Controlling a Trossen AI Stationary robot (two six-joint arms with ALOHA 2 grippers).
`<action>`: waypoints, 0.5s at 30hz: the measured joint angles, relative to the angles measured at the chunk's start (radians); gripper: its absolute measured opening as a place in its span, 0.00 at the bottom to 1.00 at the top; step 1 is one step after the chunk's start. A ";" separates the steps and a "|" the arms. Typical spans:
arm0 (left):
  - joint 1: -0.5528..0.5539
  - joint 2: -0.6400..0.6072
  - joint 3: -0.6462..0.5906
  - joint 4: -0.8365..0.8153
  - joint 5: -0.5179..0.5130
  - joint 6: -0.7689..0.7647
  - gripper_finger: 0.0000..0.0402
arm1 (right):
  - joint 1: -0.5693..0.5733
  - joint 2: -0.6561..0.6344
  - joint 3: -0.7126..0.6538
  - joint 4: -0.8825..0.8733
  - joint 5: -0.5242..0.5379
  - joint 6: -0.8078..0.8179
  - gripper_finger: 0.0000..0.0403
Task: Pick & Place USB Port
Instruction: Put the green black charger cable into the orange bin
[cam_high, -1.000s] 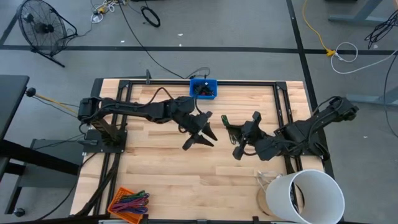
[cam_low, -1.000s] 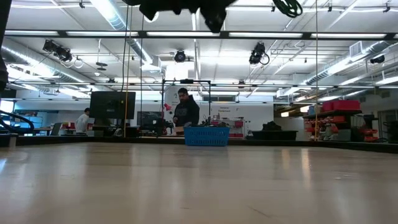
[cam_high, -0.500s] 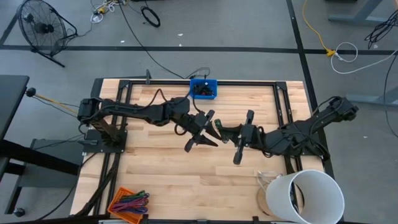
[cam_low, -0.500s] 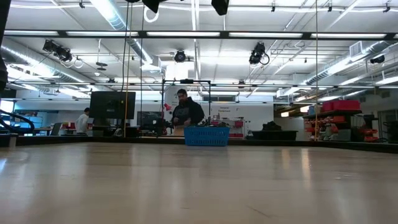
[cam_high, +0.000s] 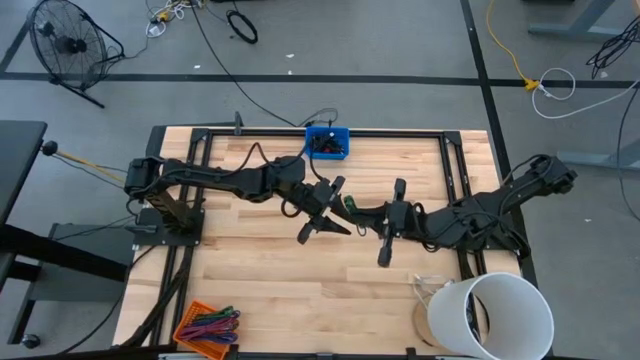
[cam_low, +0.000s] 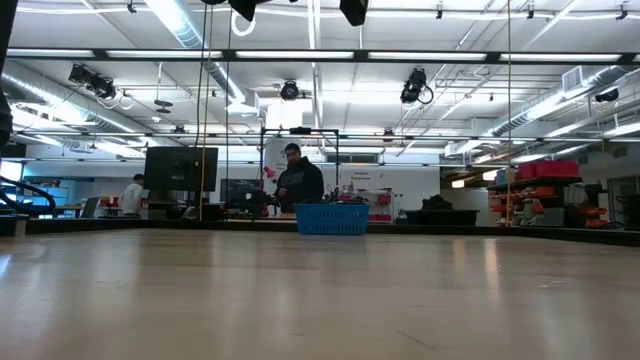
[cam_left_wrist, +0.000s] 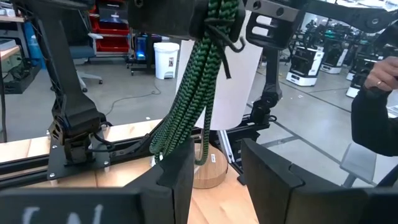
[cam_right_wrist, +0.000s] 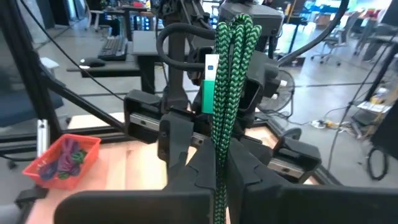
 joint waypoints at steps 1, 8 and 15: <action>0.000 0.000 0.000 0.000 -0.002 0.000 0.34 | 0.000 -0.001 0.000 -0.002 -0.006 0.012 0.01; 0.001 0.000 0.000 0.003 -0.017 0.002 0.34 | 0.000 -0.002 0.000 -0.004 -0.033 0.066 0.01; 0.001 0.000 0.000 0.002 -0.036 0.011 0.34 | 0.000 -0.002 0.000 0.008 -0.043 0.048 0.01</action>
